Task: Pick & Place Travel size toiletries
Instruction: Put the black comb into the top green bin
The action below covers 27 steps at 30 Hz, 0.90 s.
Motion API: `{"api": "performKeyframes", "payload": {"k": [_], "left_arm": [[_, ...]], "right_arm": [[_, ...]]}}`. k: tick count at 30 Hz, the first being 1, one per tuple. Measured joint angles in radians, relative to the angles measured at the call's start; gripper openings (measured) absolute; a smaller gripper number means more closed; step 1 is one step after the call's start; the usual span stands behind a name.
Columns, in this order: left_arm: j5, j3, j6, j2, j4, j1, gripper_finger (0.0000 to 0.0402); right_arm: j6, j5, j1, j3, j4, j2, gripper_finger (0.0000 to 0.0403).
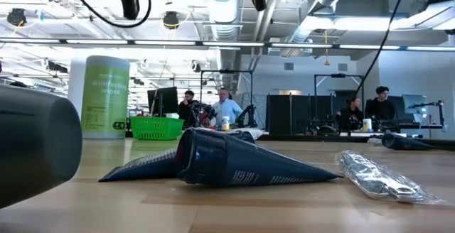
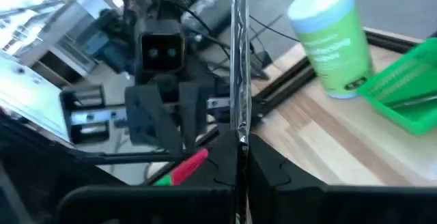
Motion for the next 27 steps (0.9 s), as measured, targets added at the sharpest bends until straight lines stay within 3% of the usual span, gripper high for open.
{"api": "performKeyframes", "payload": {"k": [3, 16, 21, 27], "left_arm": [[0.0, 0.0, 0.008, 0.0, 0.084, 0.021, 0.0053], [0.082, 0.0, 0.002, 0.002, 0.164, 0.091, 0.0202], [0.134, 0.0, 0.001, 0.002, 0.185, 0.116, 0.0222], [0.174, 0.0, -0.001, 0.002, 0.186, 0.127, 0.0214]], "right_arm": [[0.011, 0.008, 0.021, -0.002, 0.04, -0.007, 0.0001], [0.049, 0.019, 0.081, -0.001, 0.048, -0.005, 0.0], [0.059, 0.018, 0.092, -0.001, 0.002, -0.005, 0.0], [0.065, 0.015, 0.11, -0.001, -0.02, -0.005, 0.0]]}}
